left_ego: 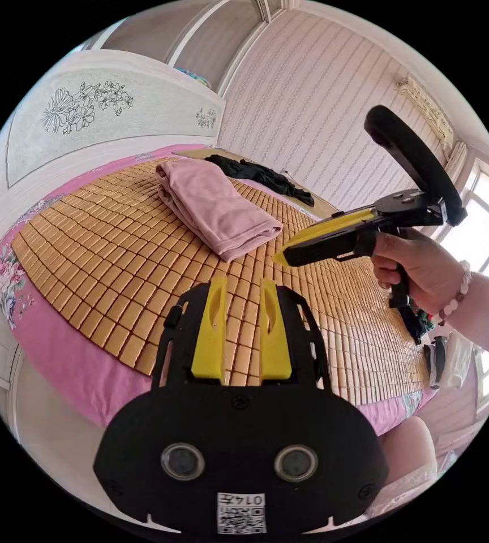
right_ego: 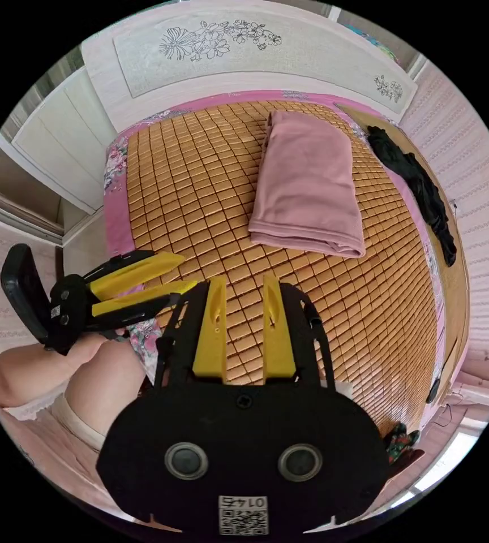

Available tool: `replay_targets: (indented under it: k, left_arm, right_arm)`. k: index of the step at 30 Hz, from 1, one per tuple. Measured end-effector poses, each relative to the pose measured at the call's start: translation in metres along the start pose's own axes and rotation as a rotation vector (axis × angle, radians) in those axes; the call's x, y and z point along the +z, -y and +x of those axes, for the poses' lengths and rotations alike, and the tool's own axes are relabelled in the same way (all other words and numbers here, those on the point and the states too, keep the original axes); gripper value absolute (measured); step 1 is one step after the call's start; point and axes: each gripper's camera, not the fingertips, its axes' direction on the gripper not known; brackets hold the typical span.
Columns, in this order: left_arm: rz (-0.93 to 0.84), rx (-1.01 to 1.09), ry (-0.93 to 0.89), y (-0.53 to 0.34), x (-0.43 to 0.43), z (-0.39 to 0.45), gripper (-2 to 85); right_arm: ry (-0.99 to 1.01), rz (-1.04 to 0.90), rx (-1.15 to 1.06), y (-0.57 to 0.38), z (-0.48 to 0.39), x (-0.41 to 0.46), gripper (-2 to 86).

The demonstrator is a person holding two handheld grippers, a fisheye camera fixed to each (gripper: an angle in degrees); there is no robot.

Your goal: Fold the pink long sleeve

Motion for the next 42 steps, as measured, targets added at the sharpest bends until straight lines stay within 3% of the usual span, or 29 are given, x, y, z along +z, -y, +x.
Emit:
replay_targets:
  k: [9, 13, 16, 20, 23, 29, 37, 42]
  left_arm:
    - [-0.13, -0.027, 0.105, 0.071, 0.078, -0.02, 9.0]
    - [-0.204, -0.035, 0.1, 0.097, 0.095, -0.031, 7.1]
    - [-0.242, 0.052, 0.077, 0.106, 0.096, -0.03, 4.5]
    - [-0.191, 0.102, 0.058, 0.109, 0.064, -0.032, 1.6]
    - [-0.122, 0.141, -0.007, 0.108, 0.013, -0.037, 0.2]
    - [-0.081, 0.157, -0.167, 0.036, -0.127, -0.07, -0.3]
    - [-0.164, -0.145, -0.314, -0.106, -0.238, -0.12, -0.5]
    - [-0.162, -0.104, -0.31, -0.121, -0.253, -0.112, -0.6]
  right_arm:
    - [0.061, -0.028, -0.025, 0.09, 0.026, 0.081, 9.9]
    - [0.154, -0.065, -0.036, 0.09, 0.061, 0.096, 3.9]
    - [0.09, -0.06, -0.073, 0.081, 0.075, 0.09, 1.4]
    - [0.097, -0.018, -0.026, 0.054, 0.111, 0.069, 0.5]
    - [0.138, 0.099, 0.086, 0.007, 0.153, 0.03, 0.3]
    - [0.325, 0.349, 0.423, -0.186, 0.207, -0.035, 0.4]
    - [0.476, 0.107, 0.882, -0.465, 0.147, 0.033, 0.5]
    - [0.487, 0.019, 0.851, -0.501, 0.118, 0.052, 0.6]
